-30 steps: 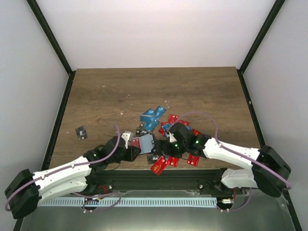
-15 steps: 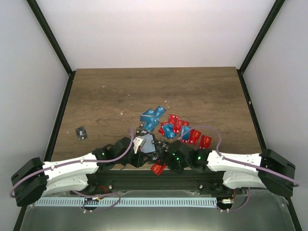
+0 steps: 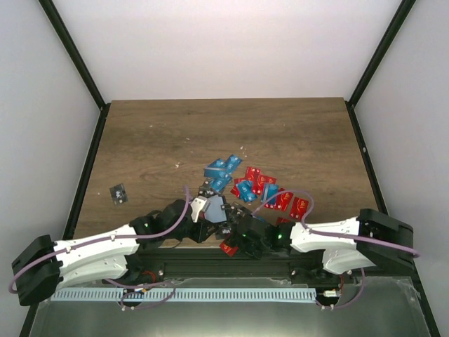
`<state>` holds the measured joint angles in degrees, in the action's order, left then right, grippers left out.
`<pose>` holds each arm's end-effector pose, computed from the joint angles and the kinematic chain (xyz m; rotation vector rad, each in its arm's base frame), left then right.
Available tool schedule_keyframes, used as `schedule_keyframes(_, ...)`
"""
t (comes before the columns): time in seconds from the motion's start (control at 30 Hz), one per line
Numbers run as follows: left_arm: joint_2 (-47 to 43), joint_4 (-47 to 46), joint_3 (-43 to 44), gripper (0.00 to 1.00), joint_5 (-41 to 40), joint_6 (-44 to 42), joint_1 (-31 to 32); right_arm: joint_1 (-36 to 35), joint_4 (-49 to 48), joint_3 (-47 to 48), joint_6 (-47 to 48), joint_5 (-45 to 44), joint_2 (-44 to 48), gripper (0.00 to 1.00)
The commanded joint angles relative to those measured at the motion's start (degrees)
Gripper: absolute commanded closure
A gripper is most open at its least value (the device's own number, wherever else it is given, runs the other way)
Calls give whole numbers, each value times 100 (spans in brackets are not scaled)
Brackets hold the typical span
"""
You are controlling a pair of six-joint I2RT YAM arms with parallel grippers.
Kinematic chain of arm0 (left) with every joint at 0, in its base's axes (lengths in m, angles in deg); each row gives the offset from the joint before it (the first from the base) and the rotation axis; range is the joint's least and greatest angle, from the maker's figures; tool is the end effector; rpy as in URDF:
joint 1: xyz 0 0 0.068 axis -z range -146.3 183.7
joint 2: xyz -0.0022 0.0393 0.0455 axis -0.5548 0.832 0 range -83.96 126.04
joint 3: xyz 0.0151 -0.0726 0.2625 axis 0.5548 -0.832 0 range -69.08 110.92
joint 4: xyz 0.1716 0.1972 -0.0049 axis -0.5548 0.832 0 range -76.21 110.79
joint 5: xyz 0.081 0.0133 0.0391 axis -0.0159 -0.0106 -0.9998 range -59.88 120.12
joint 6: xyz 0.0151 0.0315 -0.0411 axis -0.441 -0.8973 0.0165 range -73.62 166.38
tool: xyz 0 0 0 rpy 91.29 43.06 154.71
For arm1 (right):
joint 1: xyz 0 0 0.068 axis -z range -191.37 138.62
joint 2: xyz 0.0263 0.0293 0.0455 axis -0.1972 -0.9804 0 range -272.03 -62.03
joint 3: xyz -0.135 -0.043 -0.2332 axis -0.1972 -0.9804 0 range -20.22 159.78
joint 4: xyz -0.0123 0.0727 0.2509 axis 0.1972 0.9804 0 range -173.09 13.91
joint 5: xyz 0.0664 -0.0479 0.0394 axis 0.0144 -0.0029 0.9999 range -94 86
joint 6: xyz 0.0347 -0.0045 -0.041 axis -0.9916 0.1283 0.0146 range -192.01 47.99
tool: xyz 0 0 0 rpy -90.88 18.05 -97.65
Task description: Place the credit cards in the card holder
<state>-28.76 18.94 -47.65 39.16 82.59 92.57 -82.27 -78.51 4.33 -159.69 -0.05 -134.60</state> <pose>0.0942 -0.1666 0.1754 0.5755 2.3984 -1.0002 0.0683 0.2049 0.1364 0.3929 2.8968 0.9909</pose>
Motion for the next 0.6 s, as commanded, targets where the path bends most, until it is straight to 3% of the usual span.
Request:
schedule_keyframes(0.0, -113, 129, -35, 71, -99, -96, 20, -141, -193, -11, -368, -168, -132, 30)
schedule_keyframes(0.57, -180, -16, -183, 71, -52, -140, 20, -214, -1301, -624, -807, -482, -449, 48)
